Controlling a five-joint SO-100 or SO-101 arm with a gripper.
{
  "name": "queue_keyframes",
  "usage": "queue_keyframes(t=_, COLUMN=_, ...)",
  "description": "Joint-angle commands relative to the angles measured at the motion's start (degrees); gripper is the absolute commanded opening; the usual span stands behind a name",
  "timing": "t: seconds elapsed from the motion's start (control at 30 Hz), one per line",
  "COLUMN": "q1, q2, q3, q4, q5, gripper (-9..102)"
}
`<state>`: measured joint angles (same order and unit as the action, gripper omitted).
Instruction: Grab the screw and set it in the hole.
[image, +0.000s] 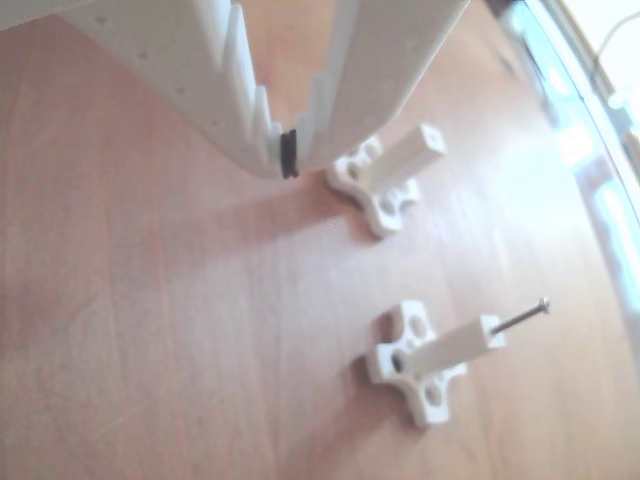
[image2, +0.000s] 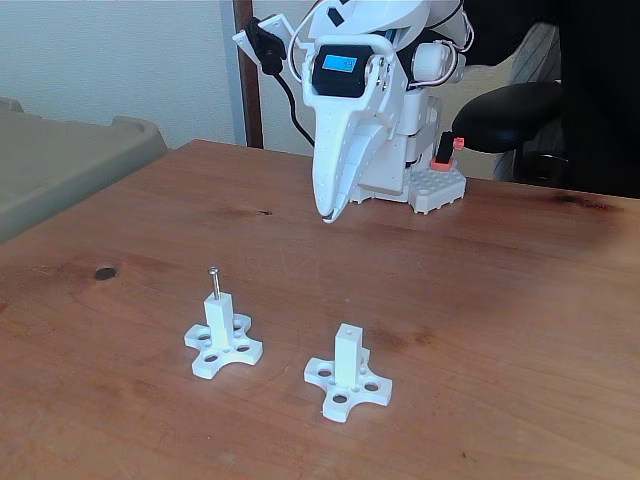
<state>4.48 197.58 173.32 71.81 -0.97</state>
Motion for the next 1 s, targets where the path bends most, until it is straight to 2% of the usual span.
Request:
queue_keyframes(t=0.0, q1=-0.44, q2=1.14, q3=-1.49, q4=3.78, q5=1.05, gripper=-4)
queue_keyframes(t=0.97, q1=-2.81, q2=1.14, q3=-1.49, q4=3.87, q5=-1.23, gripper=-1)
